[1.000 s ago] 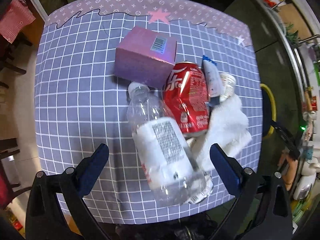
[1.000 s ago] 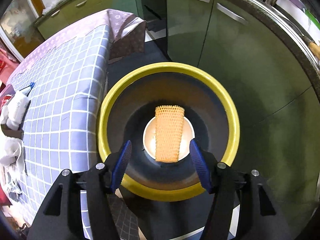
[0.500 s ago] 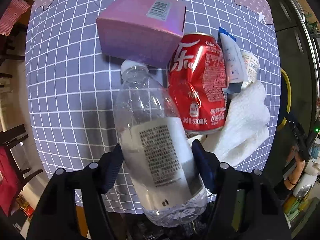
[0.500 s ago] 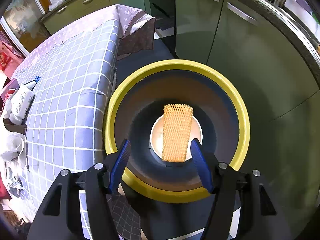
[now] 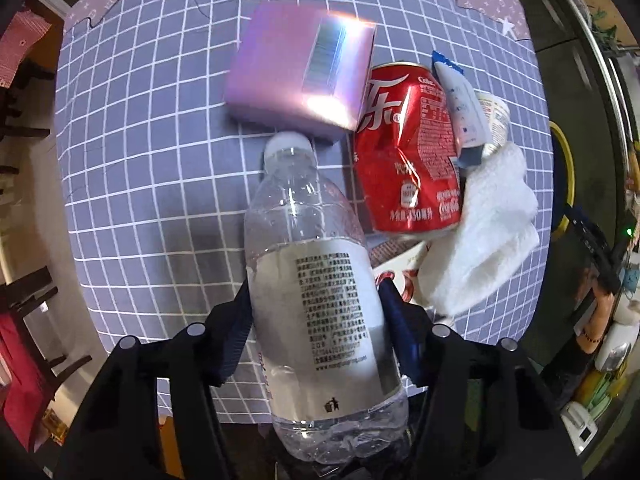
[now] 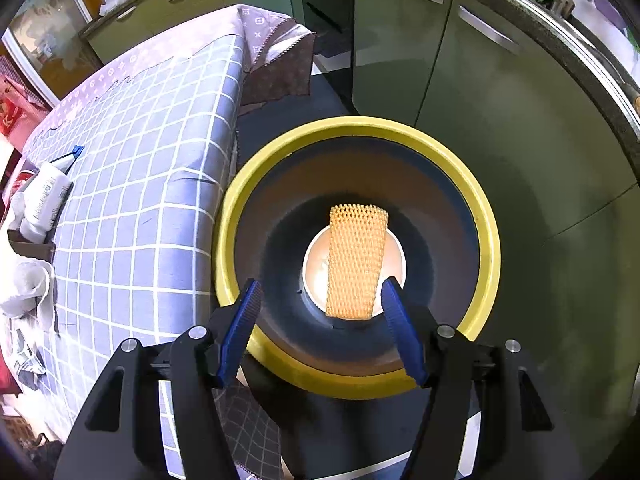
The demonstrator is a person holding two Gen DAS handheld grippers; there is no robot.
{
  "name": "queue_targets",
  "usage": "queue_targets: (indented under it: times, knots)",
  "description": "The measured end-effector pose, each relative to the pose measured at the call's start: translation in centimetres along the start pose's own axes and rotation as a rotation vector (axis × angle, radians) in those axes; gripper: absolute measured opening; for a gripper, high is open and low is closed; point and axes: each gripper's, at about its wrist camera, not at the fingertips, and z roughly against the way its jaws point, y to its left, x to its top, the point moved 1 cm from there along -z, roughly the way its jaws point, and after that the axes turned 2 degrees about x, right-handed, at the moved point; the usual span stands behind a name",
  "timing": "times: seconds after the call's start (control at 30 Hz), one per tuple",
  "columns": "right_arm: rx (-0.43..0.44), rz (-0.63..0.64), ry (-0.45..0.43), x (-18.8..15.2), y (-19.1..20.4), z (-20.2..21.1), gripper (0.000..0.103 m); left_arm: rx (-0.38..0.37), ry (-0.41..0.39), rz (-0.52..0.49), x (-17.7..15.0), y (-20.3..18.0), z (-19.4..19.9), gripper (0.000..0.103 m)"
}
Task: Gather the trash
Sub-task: 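Grasp the clear water bottle with the left gripper and lift it, then carry the water bottle to the bin and release it with the left gripper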
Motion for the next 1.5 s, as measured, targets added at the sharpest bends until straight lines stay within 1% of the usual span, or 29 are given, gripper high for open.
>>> queue_targets:
  times: [0.33, 0.43, 0.5, 0.6, 0.87, 1.13, 1.33, 1.4, 1.5]
  knots:
    - [-0.005, 0.026, -0.001, 0.1, 1.7, 0.7, 0.062, -0.021, -0.052, -0.045, -3.3, 2.2, 1.6, 0.056]
    - [-0.009, 0.032, -0.006, 0.2, 2.1, 1.2, 0.062, -0.022, -0.078, -0.055, -4.1, 2.0, 2.2, 0.054]
    - [-0.009, 0.036, -0.009, 0.2, 2.4, 1.4, 0.062, -0.027, -0.090, -0.061, -4.4, 1.8, 2.6, 0.053]
    - [-0.010, 0.043, -0.010, 0.3, 2.8, 1.6, 0.062, -0.015, -0.094, -0.074, -4.6, 1.5, 2.8, 0.053]
    - [-0.007, 0.056, 0.000, 0.1, 3.3, 1.6, 0.062, 0.044, -0.044, -0.125, -5.6, 0.7, 1.2, 0.053]
    - [-0.003, 0.060, 0.011, 0.3, 3.3, 1.1, 0.062, 0.109, 0.069, -0.186, -7.6, 0.5, -2.3, 0.053]
    - [0.010, 0.071, 0.018, 0.4, 3.9, 0.9, 0.062, 0.126, 0.137, -0.228, -8.7, 0.1, -4.4, 0.052]
    - [0.010, 0.071, 0.017, 0.4, 4.0, 1.0, 0.062, 0.128, 0.143, -0.235, -9.0, 0.0, -5.1, 0.052]
    - [0.014, 0.069, 0.016, 0.4, 3.9, 1.1, 0.062, 0.109, 0.112, -0.228, -9.1, 0.3, -4.9, 0.052]
